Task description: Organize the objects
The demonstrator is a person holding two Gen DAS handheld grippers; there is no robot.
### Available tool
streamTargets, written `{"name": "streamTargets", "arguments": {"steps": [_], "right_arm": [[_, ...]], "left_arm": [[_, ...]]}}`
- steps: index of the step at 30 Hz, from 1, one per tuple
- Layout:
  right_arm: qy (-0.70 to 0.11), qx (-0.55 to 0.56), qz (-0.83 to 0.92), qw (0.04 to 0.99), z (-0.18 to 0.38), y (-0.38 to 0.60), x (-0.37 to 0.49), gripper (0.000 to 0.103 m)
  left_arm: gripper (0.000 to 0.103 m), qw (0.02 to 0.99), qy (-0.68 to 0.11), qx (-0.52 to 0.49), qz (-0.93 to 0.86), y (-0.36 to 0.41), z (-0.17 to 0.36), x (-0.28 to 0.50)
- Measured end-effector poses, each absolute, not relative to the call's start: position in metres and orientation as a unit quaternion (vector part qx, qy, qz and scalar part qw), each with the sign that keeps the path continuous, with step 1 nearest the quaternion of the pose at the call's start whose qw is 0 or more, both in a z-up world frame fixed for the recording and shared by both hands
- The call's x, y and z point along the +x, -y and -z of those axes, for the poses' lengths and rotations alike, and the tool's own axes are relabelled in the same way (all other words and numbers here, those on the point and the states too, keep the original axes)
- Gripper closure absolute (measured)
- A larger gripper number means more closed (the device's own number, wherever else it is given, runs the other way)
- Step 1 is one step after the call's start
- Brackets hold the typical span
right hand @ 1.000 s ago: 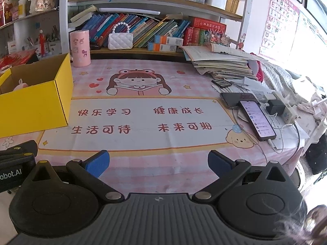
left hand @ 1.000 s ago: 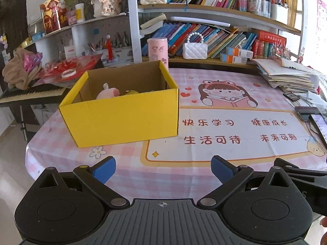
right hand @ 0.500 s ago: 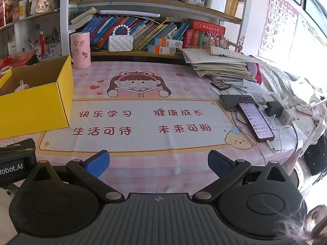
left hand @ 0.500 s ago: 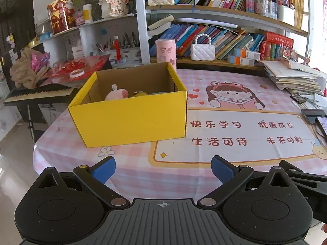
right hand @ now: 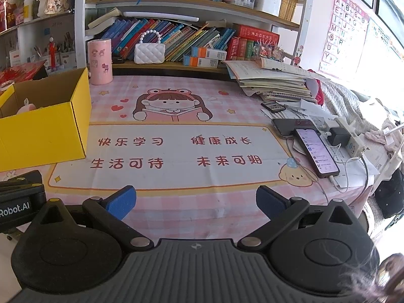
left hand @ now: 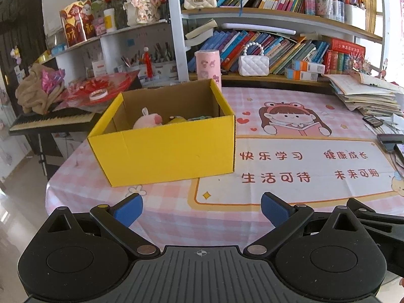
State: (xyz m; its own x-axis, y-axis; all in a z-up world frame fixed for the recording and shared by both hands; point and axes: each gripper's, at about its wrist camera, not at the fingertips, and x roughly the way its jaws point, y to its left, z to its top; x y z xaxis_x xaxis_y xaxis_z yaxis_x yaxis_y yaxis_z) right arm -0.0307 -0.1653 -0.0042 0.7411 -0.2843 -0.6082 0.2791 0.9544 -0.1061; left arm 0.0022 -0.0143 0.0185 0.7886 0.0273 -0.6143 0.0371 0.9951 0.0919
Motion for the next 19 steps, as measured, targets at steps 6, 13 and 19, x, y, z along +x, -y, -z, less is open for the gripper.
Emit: {"name": "streamTargets", "arguments": {"steps": [6,13,19], "right_arm": [[-0.328,-0.005,0.151,0.933,0.004,0.164,-0.028,0.001],[-0.331,-0.006,0.150,0.932,0.006,0.164,-0.023,0.001],[-0.339,-0.005,0.149,0.929,0.010,0.166,-0.017,0.001]], "left_arm": [[0.002,0.944,-0.326,0.050,0.003,0.014,-0.018,0.005],[0.002,0.940,-0.338,0.041,0.006,0.011,-0.015,0.009],[0.002,0.936,-0.348,0.043,0.008,0.012,-0.010,0.012]]}}
